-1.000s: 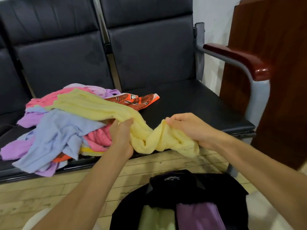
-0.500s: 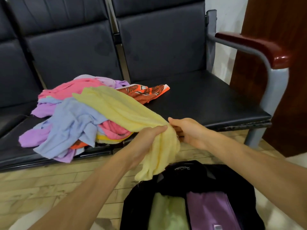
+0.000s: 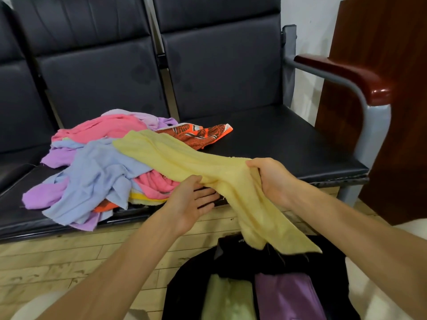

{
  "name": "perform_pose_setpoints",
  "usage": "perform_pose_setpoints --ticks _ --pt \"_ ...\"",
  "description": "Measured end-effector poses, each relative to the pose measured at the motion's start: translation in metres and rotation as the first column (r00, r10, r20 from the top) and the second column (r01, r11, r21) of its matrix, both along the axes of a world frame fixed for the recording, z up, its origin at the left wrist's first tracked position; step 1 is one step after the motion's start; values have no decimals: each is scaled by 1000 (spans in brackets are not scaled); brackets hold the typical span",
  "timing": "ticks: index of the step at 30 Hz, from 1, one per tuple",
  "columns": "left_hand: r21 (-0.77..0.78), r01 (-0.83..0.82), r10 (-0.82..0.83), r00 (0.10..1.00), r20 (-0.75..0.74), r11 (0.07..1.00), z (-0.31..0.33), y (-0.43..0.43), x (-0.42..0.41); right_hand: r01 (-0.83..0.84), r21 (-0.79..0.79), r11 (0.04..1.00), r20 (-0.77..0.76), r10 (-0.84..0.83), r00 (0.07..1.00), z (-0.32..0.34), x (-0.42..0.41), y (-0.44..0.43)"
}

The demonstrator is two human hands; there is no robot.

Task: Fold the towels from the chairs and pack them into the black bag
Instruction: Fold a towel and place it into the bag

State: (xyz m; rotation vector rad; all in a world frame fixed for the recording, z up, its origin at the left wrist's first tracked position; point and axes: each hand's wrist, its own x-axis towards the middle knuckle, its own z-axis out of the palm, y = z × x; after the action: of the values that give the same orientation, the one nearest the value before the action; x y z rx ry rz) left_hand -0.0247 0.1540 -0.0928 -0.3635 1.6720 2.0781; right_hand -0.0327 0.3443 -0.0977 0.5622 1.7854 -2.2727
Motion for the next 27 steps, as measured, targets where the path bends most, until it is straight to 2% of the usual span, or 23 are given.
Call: perform_pose_setpoints --ticks 3,5,8,10,13,15,17,19,21,23,25,26,27 --pt "140 -64 60 998 33 988 1 5 -3 -96 1 995 -25 96 995 -1 5 1" --pt "187 -107 104 994 28 976 3 9 -4 -191 82 978 -53 196 979 -2 8 0" --pt "105 -173 178 983 -40 979 3 13 -7 -297 248 922 -38 316 948 1 16 -6" --pt "26 -190 192 977 -94 981 2 15 -7 -286 405 869 -36 328 944 1 22 -13" --pt "-82 -181 164 971 -174 980 1 17 -7 -198 666 719 -193 422 886 0 25 -18" --pt "-113 -171 145 967 -209 979 1 18 -7 -188 746 639 -222 505 834 -1 25 -18" --pt "-126 -170 137 962 -237 977 2 18 -7 -169 800 575 -208 531 821 -2 27 -18" --pt "-132 -168 131 959 -250 977 2 17 -7 -156 815 558 -207 532 821 -1 27 -17" --pt "-136 -173 136 960 -245 975 2 17 -8 -191 777 600 -211 533 820 4 27 -17" --pt "-110 -193 166 962 -216 975 4 17 -9 -236 642 730 -239 483 842 9 28 -17" --pt "-76 -219 202 963 -180 973 4 17 -10 -238 319 917 -265 328 907 11 26 -17" --pt "-71 -230 216 962 -165 971 4 17 -10 -210 124 970 -250 235 939 12 24 -16" --pt "-76 -236 223 963 -150 969 2 17 -9 -178 -28 984 -226 167 960 14 23 -14"
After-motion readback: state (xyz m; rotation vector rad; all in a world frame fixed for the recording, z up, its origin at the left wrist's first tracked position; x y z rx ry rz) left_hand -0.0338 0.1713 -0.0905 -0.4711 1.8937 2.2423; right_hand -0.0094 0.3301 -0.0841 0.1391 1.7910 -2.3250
